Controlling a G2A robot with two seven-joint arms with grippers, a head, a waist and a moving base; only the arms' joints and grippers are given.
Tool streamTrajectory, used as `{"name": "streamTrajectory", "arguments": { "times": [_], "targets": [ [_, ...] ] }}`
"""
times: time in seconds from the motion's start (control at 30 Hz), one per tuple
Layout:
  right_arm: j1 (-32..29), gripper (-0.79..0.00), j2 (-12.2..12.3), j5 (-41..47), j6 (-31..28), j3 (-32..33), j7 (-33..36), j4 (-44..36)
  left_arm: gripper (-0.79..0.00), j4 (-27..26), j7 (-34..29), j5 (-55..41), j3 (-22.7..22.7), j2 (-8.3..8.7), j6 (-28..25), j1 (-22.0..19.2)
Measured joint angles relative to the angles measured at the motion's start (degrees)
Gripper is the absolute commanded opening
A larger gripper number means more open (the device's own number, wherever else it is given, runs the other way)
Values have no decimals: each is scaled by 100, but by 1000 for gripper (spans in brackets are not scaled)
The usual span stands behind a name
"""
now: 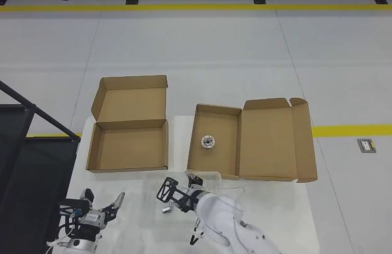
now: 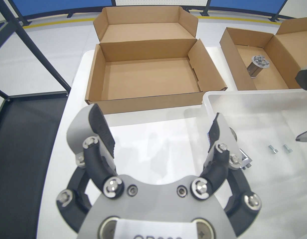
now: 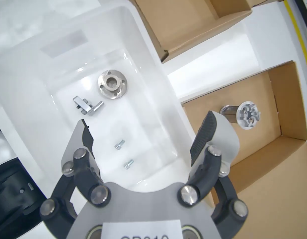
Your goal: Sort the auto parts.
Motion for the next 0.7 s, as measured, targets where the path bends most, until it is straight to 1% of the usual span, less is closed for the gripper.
{"name": "streamTrajectory", "arguments": {
  "times": [0.13,0.17,0.2,0.3,0.47,0.5,0.53,0.57,0.6,0.67,0.7],
  "targets": [
    [-47,0,-49,51,21,-122,455,127,0,0,0,0,0,0,0,0],
    [-32,-34,-63,81,36,-134,530,189,0,0,0,0,0,0,0,0],
    [-16,-52,-79,122,60,-143,583,259,0,0,0,0,0,0,0,0],
    [34,-46,-129,283,200,-142,593,496,0,0,0,0,0,0,0,0],
    [79,-129,-184,514,526,-14,497,955,0,0,0,0,0,0,0,0],
    [82,-179,-195,536,610,2,498,1019,0,0,0,0,0,0,0,0],
    [81,-197,-211,570,727,19,500,1081,0,0,0,0,0,0,0,0],
    [80,-249,-223,580,822,25,506,1115,0,0,0,0,0,0,0,0],
    [77,-259,-235,583,910,22,514,1142,0,0,0,0,0,0,0,0],
    [85,-308,-264,524,1086,-13,567,1212,0,0,0,0,0,0,0,0],
    [95,-320,-279,490,1152,-39,597,1242,0,0,0,0,0,0,0,0]
  ]
}}
